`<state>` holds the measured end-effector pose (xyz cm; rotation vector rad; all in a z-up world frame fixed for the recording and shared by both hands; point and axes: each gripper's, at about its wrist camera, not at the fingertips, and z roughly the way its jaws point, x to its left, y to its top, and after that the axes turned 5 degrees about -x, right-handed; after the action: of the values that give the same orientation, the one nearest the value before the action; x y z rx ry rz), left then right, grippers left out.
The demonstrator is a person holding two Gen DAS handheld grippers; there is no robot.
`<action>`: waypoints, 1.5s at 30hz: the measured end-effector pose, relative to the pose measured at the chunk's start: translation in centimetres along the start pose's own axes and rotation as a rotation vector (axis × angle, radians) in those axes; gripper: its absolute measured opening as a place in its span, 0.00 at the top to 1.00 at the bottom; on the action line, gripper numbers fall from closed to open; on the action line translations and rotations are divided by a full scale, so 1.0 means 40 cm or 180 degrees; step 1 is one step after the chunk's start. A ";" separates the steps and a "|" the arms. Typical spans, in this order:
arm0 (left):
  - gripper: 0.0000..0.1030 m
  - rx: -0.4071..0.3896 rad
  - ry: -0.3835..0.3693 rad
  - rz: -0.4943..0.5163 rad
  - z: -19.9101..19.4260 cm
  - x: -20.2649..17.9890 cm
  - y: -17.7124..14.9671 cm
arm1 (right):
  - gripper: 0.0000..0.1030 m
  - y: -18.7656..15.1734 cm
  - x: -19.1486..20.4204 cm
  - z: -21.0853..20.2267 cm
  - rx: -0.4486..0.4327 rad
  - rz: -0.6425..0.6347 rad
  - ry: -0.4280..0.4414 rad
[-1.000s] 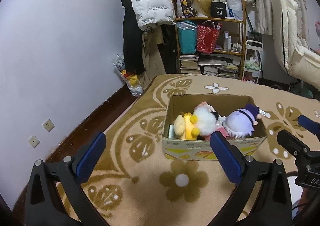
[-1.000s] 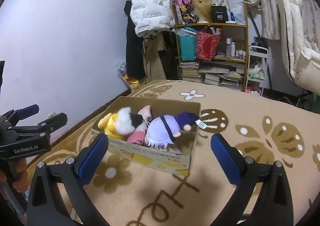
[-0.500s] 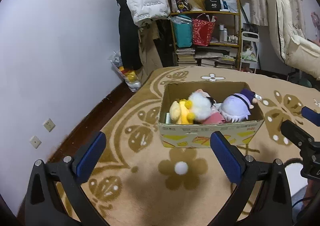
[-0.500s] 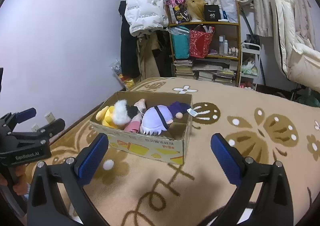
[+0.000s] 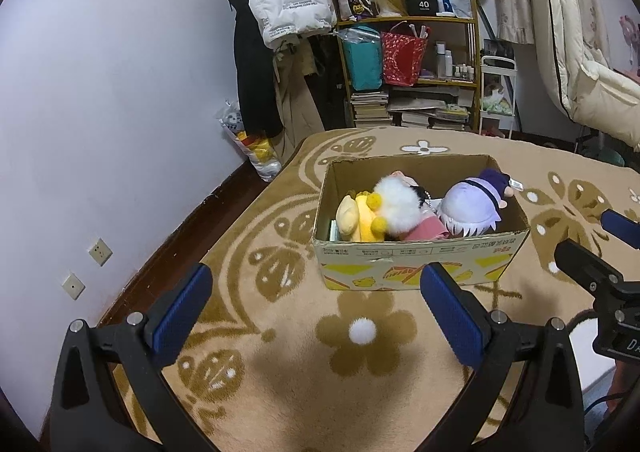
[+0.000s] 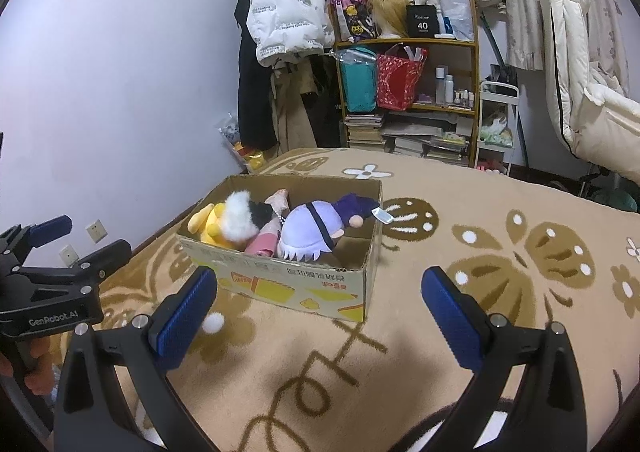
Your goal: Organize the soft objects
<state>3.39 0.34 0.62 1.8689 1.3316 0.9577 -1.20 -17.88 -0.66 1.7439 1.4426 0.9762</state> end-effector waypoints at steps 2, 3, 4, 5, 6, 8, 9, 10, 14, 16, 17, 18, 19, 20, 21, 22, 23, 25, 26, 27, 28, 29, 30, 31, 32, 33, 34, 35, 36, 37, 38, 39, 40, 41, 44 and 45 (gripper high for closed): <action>0.00 0.0003 0.0013 -0.0006 0.002 0.000 -0.001 | 0.00 -0.001 -0.001 0.002 0.0015 0.0014 0.0004; 0.00 0.0024 -0.0004 -0.0016 0.005 0.000 0.000 | 0.00 -0.002 0.000 0.004 0.0019 0.0006 0.0007; 0.00 0.0033 -0.0013 -0.0021 0.007 0.001 0.001 | 0.00 -0.003 0.001 0.005 0.0022 -0.0006 0.0002; 0.00 0.0028 0.0002 -0.0022 0.007 0.000 0.000 | 0.00 -0.003 0.000 0.005 0.0023 -0.0014 -0.0004; 0.00 0.0020 0.0017 -0.0014 0.006 0.000 -0.001 | 0.00 -0.004 0.000 0.005 0.0024 -0.0013 -0.0004; 0.00 0.0012 0.0017 0.0012 0.005 -0.003 -0.002 | 0.00 -0.003 0.001 0.005 0.0021 -0.0002 0.0003; 0.00 0.0009 0.0017 0.0025 0.004 -0.004 -0.002 | 0.00 -0.003 0.001 0.006 0.0021 -0.0005 0.0000; 0.00 0.0006 0.0018 0.0036 0.004 -0.006 -0.003 | 0.00 -0.003 0.000 0.006 0.0022 -0.0002 0.0000; 0.00 0.0011 -0.0003 0.0056 0.004 -0.009 -0.004 | 0.00 -0.003 0.000 0.006 0.0022 -0.0012 0.0004; 0.00 0.0014 0.0006 0.0078 0.005 -0.012 -0.006 | 0.00 -0.003 0.000 0.006 0.0028 -0.0012 0.0004; 0.00 0.0009 0.0017 0.0104 0.005 -0.014 -0.007 | 0.00 -0.004 0.000 0.006 0.0030 -0.0017 0.0006; 0.00 0.0002 0.0022 0.0122 0.004 -0.016 -0.007 | 0.00 -0.004 0.001 0.007 0.0032 -0.0018 0.0005; 0.00 0.0001 0.0024 0.0132 0.005 -0.017 -0.007 | 0.00 -0.004 0.002 0.009 0.0037 -0.0024 0.0004; 0.00 0.0004 0.0016 0.0132 0.005 -0.018 -0.008 | 0.00 -0.004 0.002 0.008 0.0031 -0.0022 0.0004; 0.00 0.0009 0.0001 0.0125 0.006 -0.018 -0.008 | 0.00 -0.004 0.003 0.009 0.0031 -0.0016 0.0005; 0.00 0.0016 -0.0011 0.0118 0.006 -0.019 -0.008 | 0.00 -0.004 0.003 0.009 0.0033 -0.0014 0.0002; 0.00 0.0020 -0.0019 0.0116 0.007 -0.019 -0.008 | 0.00 -0.005 0.002 0.010 0.0034 -0.0006 -0.0003; 0.00 0.0021 -0.0017 0.0122 0.007 -0.020 -0.008 | 0.00 -0.006 0.002 0.015 0.0049 -0.0001 -0.0011; 0.00 0.0023 -0.0010 0.0126 0.007 -0.020 -0.008 | 0.00 -0.007 0.002 0.017 0.0054 0.0000 -0.0017; 0.00 0.0024 -0.0007 0.0129 0.007 -0.020 -0.008 | 0.00 -0.008 0.002 0.019 0.0060 -0.0001 -0.0024; 0.00 0.0022 -0.0015 0.0123 0.007 -0.020 -0.008 | 0.00 -0.009 0.004 0.022 0.0071 -0.0007 -0.0025; 0.00 0.0023 -0.0020 0.0120 0.008 -0.020 -0.008 | 0.00 -0.009 0.004 0.022 0.0072 -0.0011 -0.0025; 0.00 0.0019 -0.0021 0.0120 0.007 -0.020 -0.008 | 0.00 -0.010 0.005 0.023 0.0073 -0.0019 -0.0025; 0.00 0.0011 -0.0021 0.0121 0.007 -0.020 -0.008 | 0.00 -0.010 0.005 0.024 0.0075 -0.0023 -0.0024; 0.00 0.0004 -0.0018 0.0123 0.006 -0.020 -0.008 | 0.00 -0.011 0.005 0.025 0.0077 -0.0029 -0.0023; 0.00 -0.0010 -0.0010 0.0126 0.005 -0.021 -0.008 | 0.00 -0.010 0.005 0.025 0.0081 -0.0026 -0.0024; 0.00 -0.0009 -0.0011 0.0126 0.005 -0.020 -0.008 | 0.00 -0.010 0.007 0.026 0.0093 -0.0028 -0.0026; 0.00 0.0000 -0.0020 0.0126 0.005 -0.020 -0.009 | 0.00 -0.011 0.008 0.028 0.0106 -0.0036 -0.0035; 0.00 0.0013 -0.0029 0.0125 0.004 -0.020 -0.008 | 0.00 -0.012 0.008 0.030 0.0111 -0.0048 -0.0048; 0.00 0.0013 -0.0032 0.0124 0.004 -0.020 -0.009 | 0.00 -0.012 0.008 0.029 0.0113 -0.0052 -0.0048; 0.00 0.0015 -0.0033 0.0126 0.004 -0.020 -0.008 | 0.00 -0.012 0.008 0.029 0.0114 -0.0049 -0.0045; 0.00 0.0026 -0.0036 0.0130 0.005 -0.019 -0.008 | 0.00 -0.012 0.008 0.029 0.0110 -0.0045 -0.0043; 0.00 0.0033 -0.0041 0.0132 0.006 -0.019 -0.008 | 0.00 -0.012 0.009 0.029 0.0110 -0.0047 -0.0045; 0.00 0.0035 -0.0043 0.0131 0.006 -0.019 -0.008 | 0.00 -0.013 0.008 0.031 0.0110 -0.0052 -0.0049; 0.00 0.0022 -0.0037 0.0131 0.005 -0.019 -0.007 | 0.00 -0.012 0.008 0.029 0.0110 -0.0044 -0.0046; 0.00 0.0017 -0.0038 0.0126 0.006 -0.019 -0.008 | 0.00 -0.012 0.008 0.029 0.0109 -0.0045 -0.0046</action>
<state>3.27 -0.31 0.10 1.9086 1.2958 0.9623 -0.39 -17.50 -1.61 1.7595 1.4685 0.9348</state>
